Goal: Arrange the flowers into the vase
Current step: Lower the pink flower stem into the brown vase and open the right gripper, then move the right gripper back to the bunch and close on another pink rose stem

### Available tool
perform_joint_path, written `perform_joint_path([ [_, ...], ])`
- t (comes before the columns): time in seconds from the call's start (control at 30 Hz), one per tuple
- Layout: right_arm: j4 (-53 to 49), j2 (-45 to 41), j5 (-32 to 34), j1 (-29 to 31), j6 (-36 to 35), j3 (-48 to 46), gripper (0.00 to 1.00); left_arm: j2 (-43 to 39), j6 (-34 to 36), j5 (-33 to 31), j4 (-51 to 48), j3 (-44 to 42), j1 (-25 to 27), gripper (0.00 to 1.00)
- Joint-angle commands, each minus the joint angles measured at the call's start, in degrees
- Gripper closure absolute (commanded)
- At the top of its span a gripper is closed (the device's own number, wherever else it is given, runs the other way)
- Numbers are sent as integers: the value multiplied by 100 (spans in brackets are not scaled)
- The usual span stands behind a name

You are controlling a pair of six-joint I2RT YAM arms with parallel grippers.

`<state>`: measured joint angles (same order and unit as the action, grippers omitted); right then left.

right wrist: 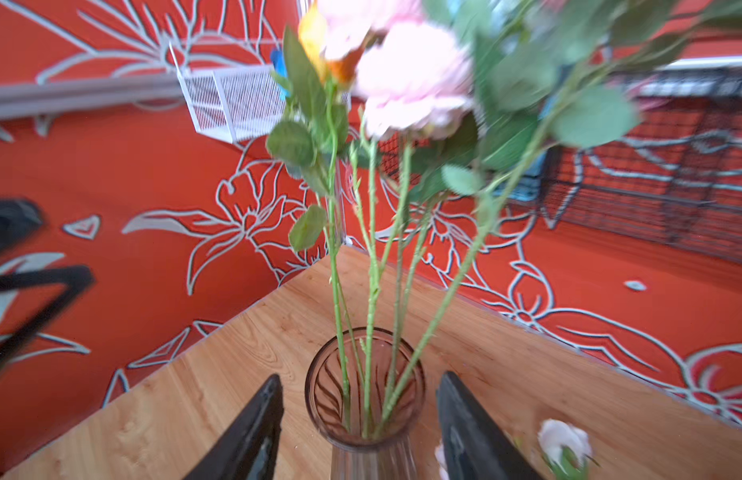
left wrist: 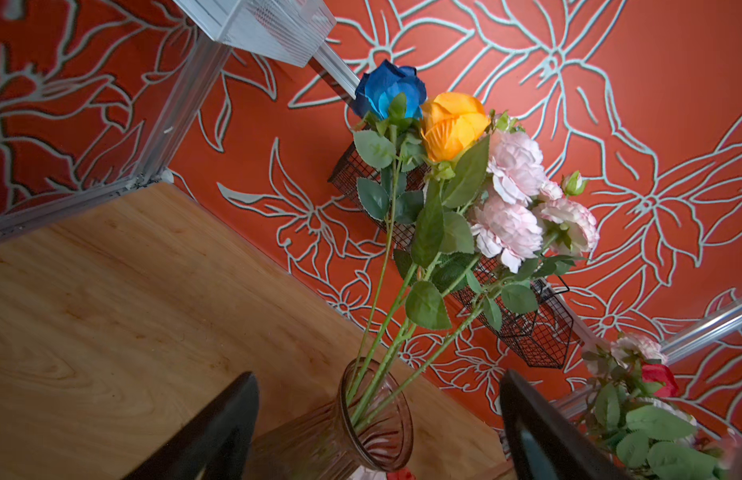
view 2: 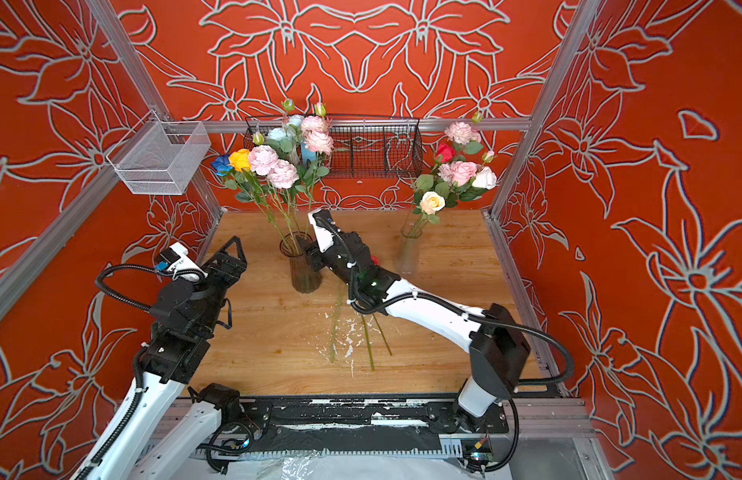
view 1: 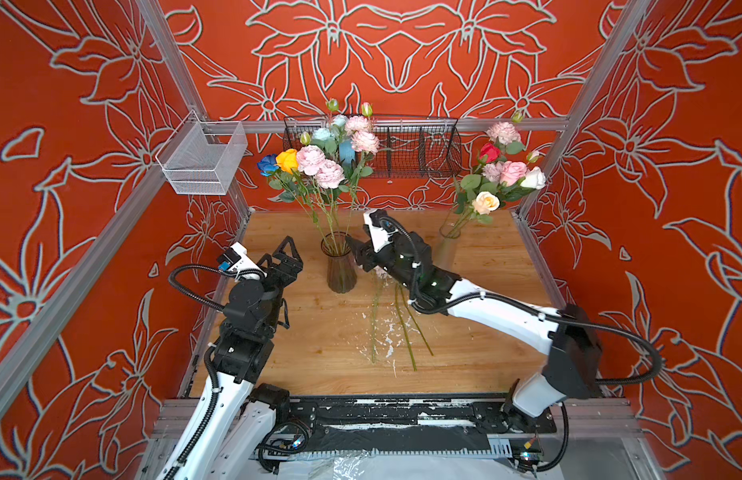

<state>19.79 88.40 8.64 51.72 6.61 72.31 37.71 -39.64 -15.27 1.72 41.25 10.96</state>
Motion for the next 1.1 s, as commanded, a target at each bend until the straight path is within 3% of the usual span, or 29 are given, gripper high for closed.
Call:
perform_joint_path([
  [0.0,-627,-441,462,-4,236,-396,39,130,-193,623,-19,170,-15,10],
  [0.2,-2023,-886,1440,-4,1378,-859,40,590,-207,1869,329,290,53,16],
  [0.37,-2448,-541,1124,0,2212,-1190,46,1063,-212,2757,581,401,289,18],
  [0.47,-2718,42,723,-4,2475,-956,50,1145,-32,2914,787,358,609,18],
  [0.7,-3356,1387,716,-14,3290,-262,50,1381,176,3224,904,409,1149,17],
  [0.83,-3295,1859,612,-84,3558,-182,44,1419,166,3169,874,419,1192,17],
  [1.07,-2860,2488,-91,-307,3640,-42,49,1206,271,2885,839,357,1197,15],
])
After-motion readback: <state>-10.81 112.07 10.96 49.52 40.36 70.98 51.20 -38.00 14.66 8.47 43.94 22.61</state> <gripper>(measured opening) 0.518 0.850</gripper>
